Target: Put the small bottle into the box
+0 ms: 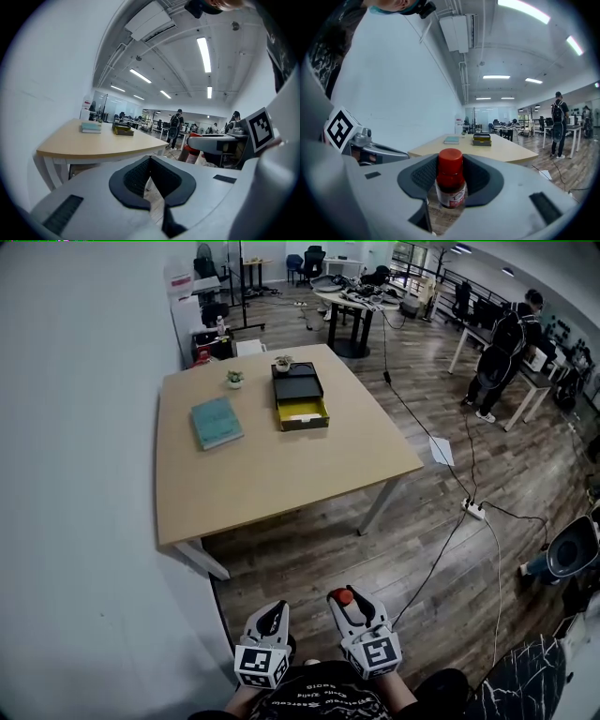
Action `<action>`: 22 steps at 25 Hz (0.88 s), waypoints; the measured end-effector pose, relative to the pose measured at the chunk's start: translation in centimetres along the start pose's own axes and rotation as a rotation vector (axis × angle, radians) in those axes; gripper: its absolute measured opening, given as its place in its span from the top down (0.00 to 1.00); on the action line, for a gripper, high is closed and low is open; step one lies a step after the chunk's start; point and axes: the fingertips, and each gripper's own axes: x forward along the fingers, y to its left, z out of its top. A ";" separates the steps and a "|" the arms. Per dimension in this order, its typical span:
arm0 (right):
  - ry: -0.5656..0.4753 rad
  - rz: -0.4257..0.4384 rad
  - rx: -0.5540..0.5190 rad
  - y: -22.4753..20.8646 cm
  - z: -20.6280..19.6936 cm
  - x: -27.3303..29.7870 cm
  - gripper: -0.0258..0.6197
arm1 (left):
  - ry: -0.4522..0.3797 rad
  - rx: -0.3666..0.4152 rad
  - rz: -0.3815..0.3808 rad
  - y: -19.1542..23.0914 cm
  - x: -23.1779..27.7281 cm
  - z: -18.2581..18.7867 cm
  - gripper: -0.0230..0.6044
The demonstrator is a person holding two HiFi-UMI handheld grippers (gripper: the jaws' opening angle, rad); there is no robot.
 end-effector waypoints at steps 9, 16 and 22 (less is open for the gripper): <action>0.020 -0.028 -0.013 -1.0 1.7 8.4 0.71 | -0.009 -0.020 -0.022 7.6 5.8 3.0 0.96; 0.018 -0.066 -0.011 -1.2 2.7 13.7 0.71 | 0.036 -0.016 -0.073 12.2 9.7 3.7 0.96; 0.011 -0.074 -0.023 -0.6 3.8 16.6 0.71 | 0.024 0.015 -0.119 14.2 11.5 5.7 0.96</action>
